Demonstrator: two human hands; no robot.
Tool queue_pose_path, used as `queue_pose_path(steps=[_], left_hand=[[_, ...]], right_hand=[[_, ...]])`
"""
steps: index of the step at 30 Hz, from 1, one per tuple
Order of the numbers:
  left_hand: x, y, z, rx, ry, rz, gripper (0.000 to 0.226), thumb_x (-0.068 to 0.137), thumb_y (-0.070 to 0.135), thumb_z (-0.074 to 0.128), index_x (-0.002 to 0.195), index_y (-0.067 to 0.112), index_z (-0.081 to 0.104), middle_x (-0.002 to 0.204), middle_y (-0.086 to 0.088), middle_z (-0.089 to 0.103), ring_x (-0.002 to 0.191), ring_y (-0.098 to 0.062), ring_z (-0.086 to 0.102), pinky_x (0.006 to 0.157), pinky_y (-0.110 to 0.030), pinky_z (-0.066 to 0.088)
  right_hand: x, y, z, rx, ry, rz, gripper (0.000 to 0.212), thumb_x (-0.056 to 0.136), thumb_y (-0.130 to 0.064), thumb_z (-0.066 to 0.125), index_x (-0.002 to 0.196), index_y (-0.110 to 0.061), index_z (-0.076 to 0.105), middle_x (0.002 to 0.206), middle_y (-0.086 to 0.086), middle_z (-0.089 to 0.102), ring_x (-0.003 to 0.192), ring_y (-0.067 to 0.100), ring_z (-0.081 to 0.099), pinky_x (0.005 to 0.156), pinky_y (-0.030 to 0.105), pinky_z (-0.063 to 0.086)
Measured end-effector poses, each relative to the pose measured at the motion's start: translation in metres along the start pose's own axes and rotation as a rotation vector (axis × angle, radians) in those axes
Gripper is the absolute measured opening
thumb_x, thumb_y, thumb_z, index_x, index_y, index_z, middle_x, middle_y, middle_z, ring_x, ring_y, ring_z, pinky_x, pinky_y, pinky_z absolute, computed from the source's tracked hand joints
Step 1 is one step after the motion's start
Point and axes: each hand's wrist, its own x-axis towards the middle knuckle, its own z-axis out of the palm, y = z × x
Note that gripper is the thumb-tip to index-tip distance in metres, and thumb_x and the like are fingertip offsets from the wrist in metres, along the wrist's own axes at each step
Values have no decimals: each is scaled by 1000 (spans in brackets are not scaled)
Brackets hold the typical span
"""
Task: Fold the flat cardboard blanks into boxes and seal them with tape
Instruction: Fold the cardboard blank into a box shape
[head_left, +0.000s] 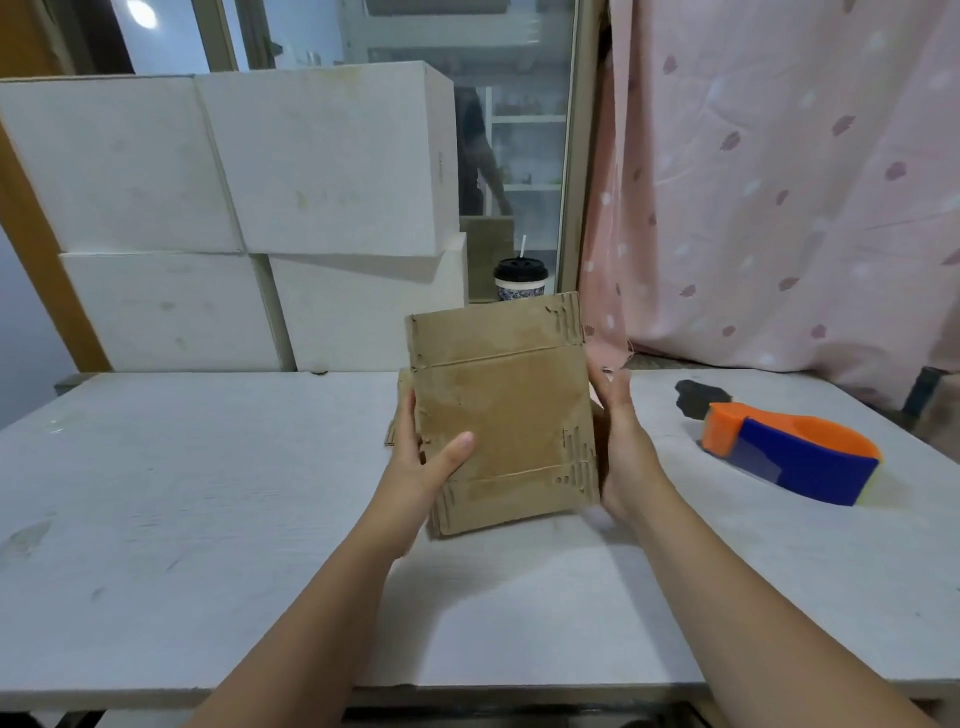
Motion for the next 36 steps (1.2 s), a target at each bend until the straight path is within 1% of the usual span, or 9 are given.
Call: queue_pose_path(steps=[4,7,11,14,17,22,27,32,36], left_hand=[[-10,7,-7,-25,-120,3,92,64,52,79,140,40,28,130,14,58,120,-12,55,106,-45,39],[-17,22,-9,29,-173,26,96,60,59,79,139,36,30,128,14,59,119,-10,55,105,-44,41],[-25,45,-2,-33,-54,154,106,59,70,73,144,29,26,133,4,55,121,-19,55,97,-47,47],[-29,56,1,-76,34,233,88,71,61,69,143,26,33,126,5,60,113,-17,61,82,-34,55],[-34,57,-3,-145,55,153,58,73,49,63,125,27,52,114,4,68,104,-18,65,75,-29,55],[-43,57,-1,-97,65,68,63,69,52,63,120,15,56,111,-6,68,100,-23,67,74,-31,56],[-48,63,4,-43,20,104,56,72,46,61,120,17,57,119,-11,62,101,-20,65,71,-24,53],[-51,70,10,-11,63,122,53,58,50,59,106,28,57,121,-5,54,101,-17,57,70,-21,48],[-54,65,17,-57,184,138,57,65,39,62,115,47,36,131,1,45,117,-17,49,89,-31,46]], right_hand=[[-18,-7,-4,-288,-137,-190,90,56,-91,52,138,-58,32,144,-19,45,129,2,47,108,35,39],[-28,-15,-4,-386,-140,-295,95,54,-90,56,138,-60,22,153,-17,31,138,1,34,114,35,32],[-35,-18,0,-399,-126,-300,106,56,-84,64,146,-51,20,152,-12,32,137,6,36,113,42,34],[-41,-17,3,-417,-138,-274,114,58,-77,69,151,-36,18,150,-4,36,136,12,40,113,46,33],[-49,-16,2,-421,-213,-262,100,66,-57,75,149,-40,22,147,-7,42,129,9,48,108,43,40],[-57,-13,5,-334,-201,-230,87,70,-49,70,146,-28,34,140,-3,52,126,13,52,104,37,44],[-62,-18,12,-316,-126,-247,23,83,-51,56,105,-52,62,109,-22,68,104,-2,63,79,14,49],[-62,-19,18,-303,-84,-268,33,78,-55,55,105,-37,62,108,-12,68,102,7,62,80,22,47],[-58,-17,22,-257,22,-198,40,73,-48,57,111,-40,49,112,-3,58,102,17,55,79,32,42]])
